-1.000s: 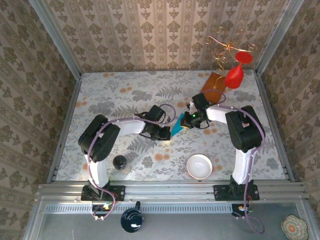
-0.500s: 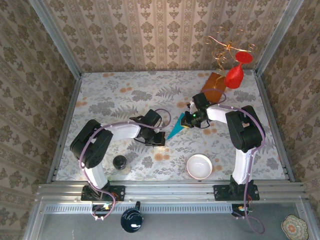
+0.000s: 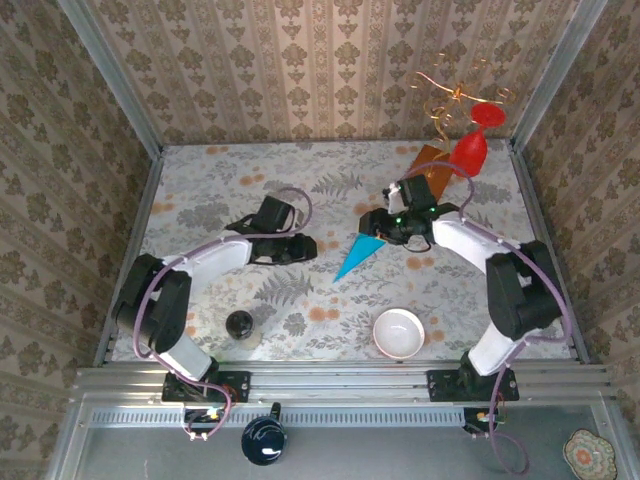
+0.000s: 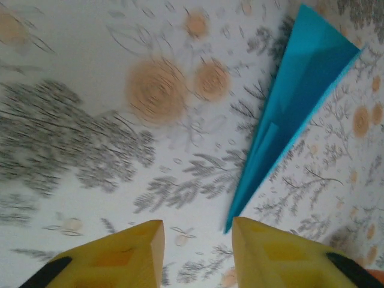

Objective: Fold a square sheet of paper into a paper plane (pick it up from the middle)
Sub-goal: Fold the wing for the fifth time at the center of the table, then turn over the paper at the center of the table.

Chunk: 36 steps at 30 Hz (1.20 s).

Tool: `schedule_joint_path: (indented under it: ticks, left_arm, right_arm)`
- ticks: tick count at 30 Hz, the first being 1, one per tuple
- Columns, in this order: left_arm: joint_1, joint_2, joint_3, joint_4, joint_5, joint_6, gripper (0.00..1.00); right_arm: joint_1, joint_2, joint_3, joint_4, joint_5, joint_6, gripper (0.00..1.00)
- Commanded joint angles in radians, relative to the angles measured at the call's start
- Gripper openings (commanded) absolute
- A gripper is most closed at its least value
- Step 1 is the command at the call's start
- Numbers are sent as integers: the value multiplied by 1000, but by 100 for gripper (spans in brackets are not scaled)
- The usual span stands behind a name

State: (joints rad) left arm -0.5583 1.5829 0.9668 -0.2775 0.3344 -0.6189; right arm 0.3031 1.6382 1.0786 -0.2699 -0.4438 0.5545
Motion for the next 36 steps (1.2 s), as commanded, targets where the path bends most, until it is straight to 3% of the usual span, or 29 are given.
schedule_joint_path:
  ticks: [1, 3, 8, 13, 23, 36]
  left_arm:
    - [46, -83, -28, -25, -92, 28, 44]
    - [68, -119, -41, -34, -142, 46, 49]
    - [97, -219, -95, -52, -269, 93, 75]
    - [154, -279, -176, -13, -278, 102, 87]
    - [193, -314, -261, 19, -231, 116, 97]
    - [197, -279, -264, 27, -192, 129, 97]
  right_arm:
    - [20, -53, -19, -146, 214, 67, 62]
    - [48, -65, -14, -186, 293, 106, 65]
    - [186, 2, 86, -295, 485, 205, 71]
    - [316, 112, 188, -380, 740, 353, 68]
    - [383, 319, 396, -532, 874, 439, 66]
    - [384, 316, 372, -536, 882, 487, 50]
